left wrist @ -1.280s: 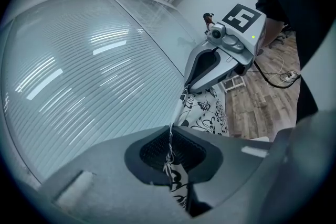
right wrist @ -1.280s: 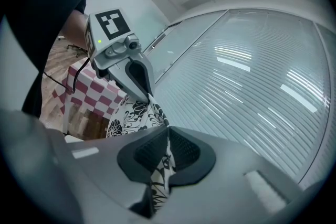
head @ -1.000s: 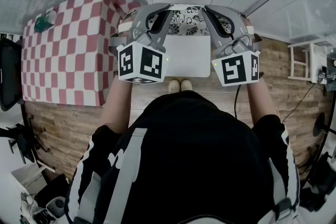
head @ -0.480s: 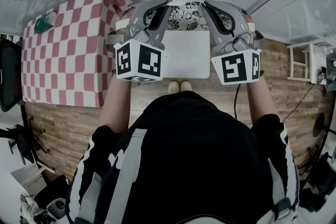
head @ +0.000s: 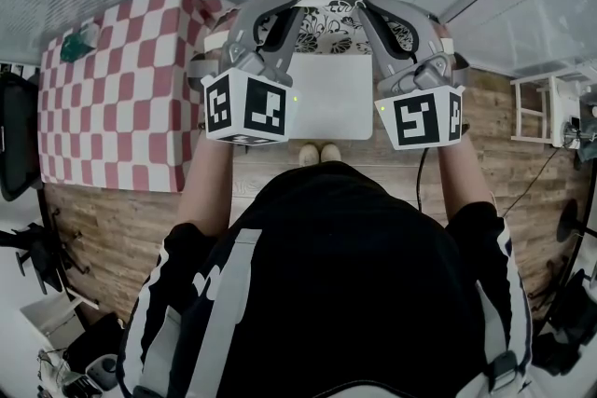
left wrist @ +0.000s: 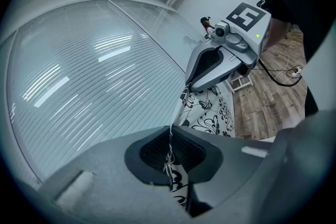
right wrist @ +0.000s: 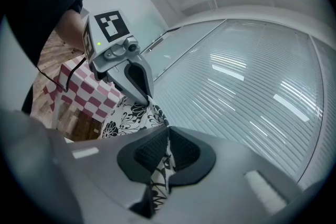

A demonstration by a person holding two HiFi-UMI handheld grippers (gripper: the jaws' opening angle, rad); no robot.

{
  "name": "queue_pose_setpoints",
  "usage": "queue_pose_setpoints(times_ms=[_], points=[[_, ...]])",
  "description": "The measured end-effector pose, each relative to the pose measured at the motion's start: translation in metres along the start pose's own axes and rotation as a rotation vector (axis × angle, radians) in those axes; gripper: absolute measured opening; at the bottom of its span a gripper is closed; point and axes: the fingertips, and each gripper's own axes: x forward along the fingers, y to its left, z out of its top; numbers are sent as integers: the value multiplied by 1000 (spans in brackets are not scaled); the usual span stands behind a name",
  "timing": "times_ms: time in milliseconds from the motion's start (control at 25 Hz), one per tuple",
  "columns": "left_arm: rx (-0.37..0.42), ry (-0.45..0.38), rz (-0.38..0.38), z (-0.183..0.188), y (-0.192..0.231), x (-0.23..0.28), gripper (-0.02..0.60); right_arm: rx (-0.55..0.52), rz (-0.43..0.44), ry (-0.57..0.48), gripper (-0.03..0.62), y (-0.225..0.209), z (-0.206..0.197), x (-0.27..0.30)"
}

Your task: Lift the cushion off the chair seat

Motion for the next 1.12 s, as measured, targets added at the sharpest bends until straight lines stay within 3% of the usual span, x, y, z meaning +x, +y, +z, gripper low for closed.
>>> queue_pose_setpoints(times_ms=[1120], points=[[-11, 7, 3, -8, 4, 2, 12, -6, -9, -10, 11, 4, -1, 8]])
